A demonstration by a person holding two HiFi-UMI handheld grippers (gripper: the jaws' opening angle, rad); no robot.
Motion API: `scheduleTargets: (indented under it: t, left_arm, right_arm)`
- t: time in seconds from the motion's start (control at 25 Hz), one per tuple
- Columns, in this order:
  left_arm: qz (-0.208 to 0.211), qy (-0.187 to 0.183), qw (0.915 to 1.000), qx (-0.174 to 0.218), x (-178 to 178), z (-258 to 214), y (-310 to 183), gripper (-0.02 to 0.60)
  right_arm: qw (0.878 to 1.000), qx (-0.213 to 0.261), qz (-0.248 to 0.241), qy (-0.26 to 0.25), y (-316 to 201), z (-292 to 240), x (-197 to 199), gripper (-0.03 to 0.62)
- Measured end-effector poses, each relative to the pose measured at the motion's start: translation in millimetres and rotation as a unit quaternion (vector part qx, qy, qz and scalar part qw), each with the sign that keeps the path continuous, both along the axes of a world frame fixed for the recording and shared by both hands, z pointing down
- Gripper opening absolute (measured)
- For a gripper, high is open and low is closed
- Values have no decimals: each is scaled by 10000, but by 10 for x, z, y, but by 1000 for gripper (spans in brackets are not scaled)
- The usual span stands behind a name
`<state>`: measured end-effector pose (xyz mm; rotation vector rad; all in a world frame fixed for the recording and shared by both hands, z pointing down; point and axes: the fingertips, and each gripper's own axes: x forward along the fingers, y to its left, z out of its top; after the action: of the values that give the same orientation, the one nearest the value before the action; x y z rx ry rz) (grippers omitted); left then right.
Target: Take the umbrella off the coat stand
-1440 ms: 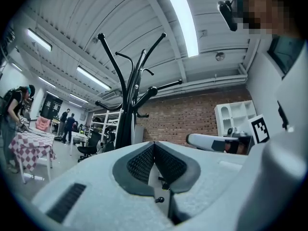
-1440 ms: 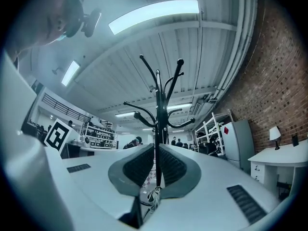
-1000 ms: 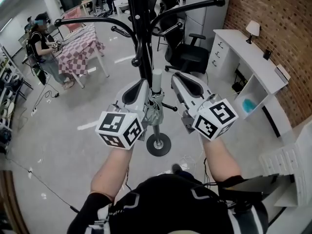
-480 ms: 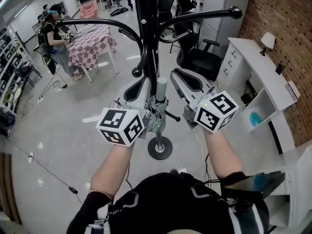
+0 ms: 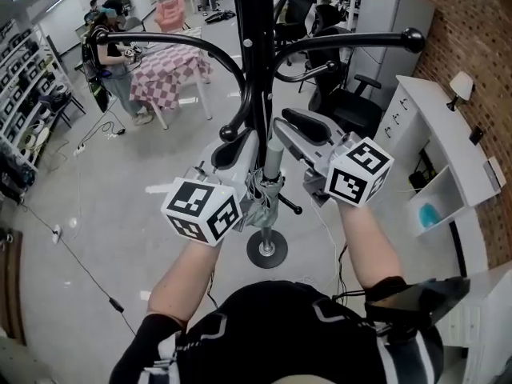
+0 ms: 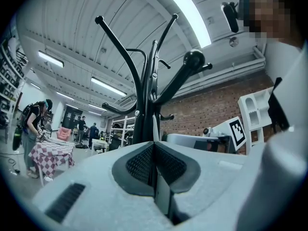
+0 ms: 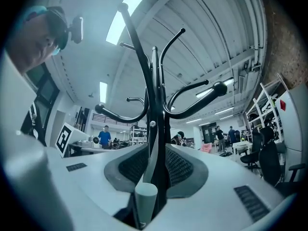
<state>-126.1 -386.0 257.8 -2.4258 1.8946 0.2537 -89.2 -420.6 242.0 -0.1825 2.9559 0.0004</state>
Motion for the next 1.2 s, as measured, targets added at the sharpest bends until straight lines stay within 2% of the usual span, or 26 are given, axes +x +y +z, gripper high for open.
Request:
scheduleTargets:
  t: [0.4, 0.84, 0.92, 1.08, 1.2]
  left_arm:
    - [1, -65, 10000, 61, 30, -45, -57, 6]
    - [185, -190, 9996, -13, 69, -66, -168, 6]
    - [207, -223, 9995, -6, 80, -77, -194, 6]
    - [201, -285, 9994, -4, 89, -62, -213, 8]
    - [231, -315, 9992, 58, 128, -90, -205, 8]
  right_arm:
    - [9969, -15, -787, 57, 21, 32, -121, 72]
    - [9930, -110, -1148, 237, -7, 22, -143, 40]
    - [9930, -68, -1145, 271, -29, 10, -123, 15]
    - [9931, -1, -1124, 324, -38, 17, -142, 14]
    - [9933, -118, -1120, 247, -52, 16, -134, 14]
